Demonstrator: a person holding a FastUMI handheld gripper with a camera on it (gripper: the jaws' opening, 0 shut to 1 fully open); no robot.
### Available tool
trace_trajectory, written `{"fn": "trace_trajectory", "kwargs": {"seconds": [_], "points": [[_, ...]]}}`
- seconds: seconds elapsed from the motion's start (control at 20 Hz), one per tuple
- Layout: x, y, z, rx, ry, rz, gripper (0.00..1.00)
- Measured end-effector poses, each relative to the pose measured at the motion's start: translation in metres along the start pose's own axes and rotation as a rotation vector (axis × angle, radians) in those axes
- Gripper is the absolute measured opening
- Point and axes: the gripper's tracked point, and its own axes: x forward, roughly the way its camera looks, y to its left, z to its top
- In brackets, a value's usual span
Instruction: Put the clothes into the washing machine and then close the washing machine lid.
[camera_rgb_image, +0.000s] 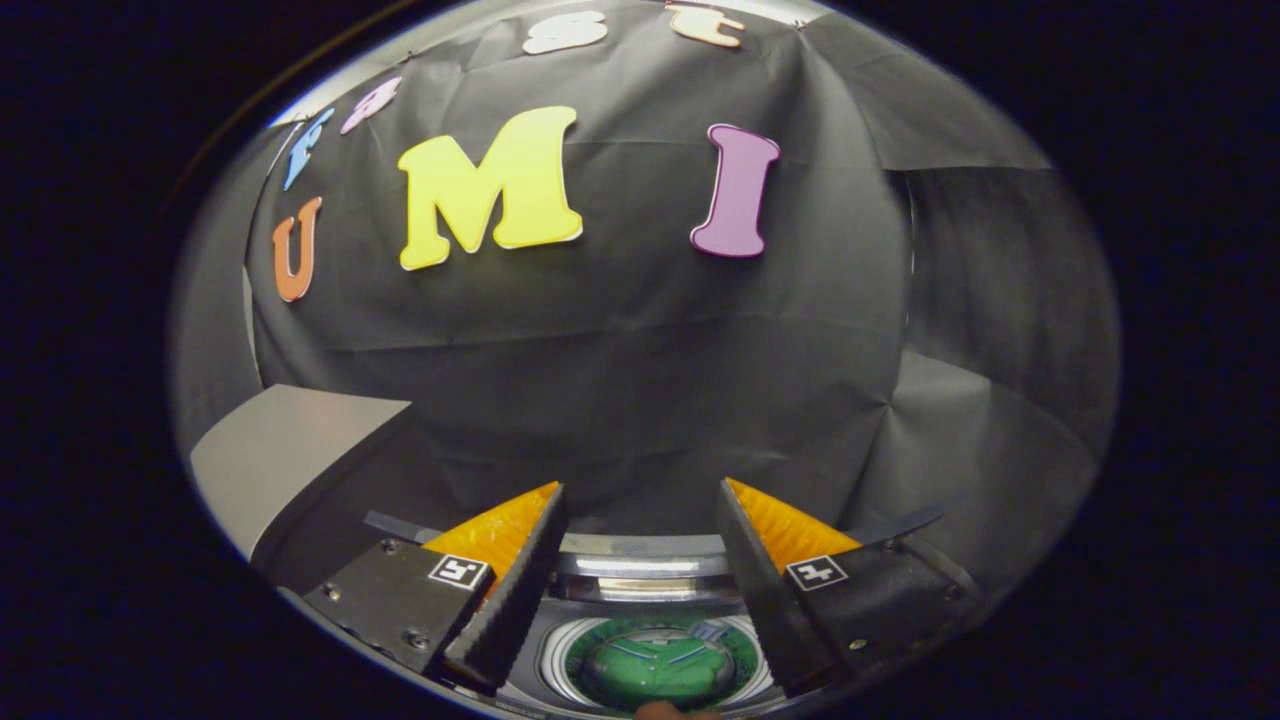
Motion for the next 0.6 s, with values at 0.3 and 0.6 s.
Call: {"fn": "trace_trajectory", "kwargs": {"seconds": [0.3, 0.6], "points": [[-0.025, 0.000, -0.027, -0.012, -0.001, 0.007, 0.93], [-0.042, -0.008, -0.086, -0.020, 0.135, 0.011, 1.00]]}}
